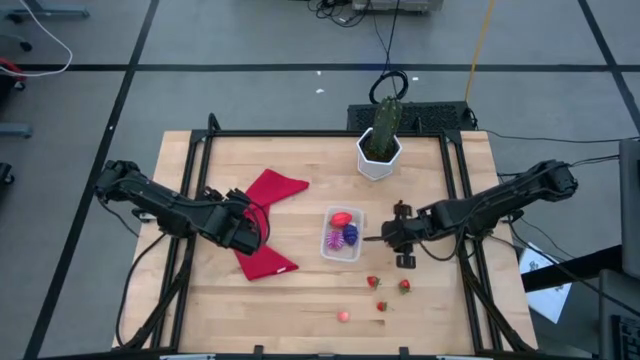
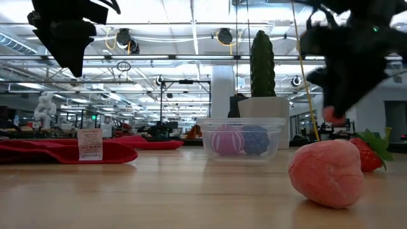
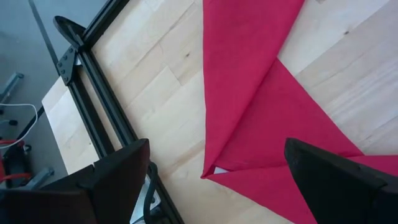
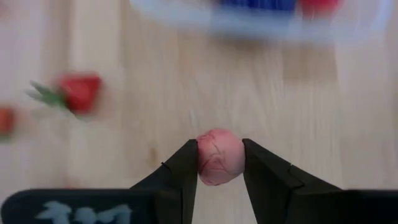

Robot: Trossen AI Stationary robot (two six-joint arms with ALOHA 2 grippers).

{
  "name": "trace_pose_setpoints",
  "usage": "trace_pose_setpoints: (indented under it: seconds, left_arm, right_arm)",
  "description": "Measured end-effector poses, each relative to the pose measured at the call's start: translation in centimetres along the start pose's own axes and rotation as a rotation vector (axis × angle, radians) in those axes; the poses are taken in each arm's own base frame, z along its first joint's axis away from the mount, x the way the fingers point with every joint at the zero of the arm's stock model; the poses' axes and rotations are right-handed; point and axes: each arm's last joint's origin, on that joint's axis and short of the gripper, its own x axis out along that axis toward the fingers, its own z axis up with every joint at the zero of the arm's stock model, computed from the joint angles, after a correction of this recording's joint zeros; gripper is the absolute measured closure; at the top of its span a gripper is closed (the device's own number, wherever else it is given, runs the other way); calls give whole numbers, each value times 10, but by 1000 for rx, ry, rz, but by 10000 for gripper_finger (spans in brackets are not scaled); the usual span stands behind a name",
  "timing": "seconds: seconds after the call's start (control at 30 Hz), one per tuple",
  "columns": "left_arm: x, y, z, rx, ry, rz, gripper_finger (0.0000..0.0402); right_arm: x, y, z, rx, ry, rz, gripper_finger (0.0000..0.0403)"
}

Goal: Pick and placing Produce into tupperware
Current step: Put the top pink peach into the transparent bin

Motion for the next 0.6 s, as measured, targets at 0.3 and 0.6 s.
trace_pose_setpoints:
  seconds: [0.3, 0.6]
  left_arm:
    - [0, 0, 0, 2, 0, 0, 23]
    - [0, 0, 0, 6, 0, 0, 23]
  right_arm:
    - [-7, -8, 41, -58, -238, 77, 298]
    - [27, -6, 66, -109, -150, 157, 298]
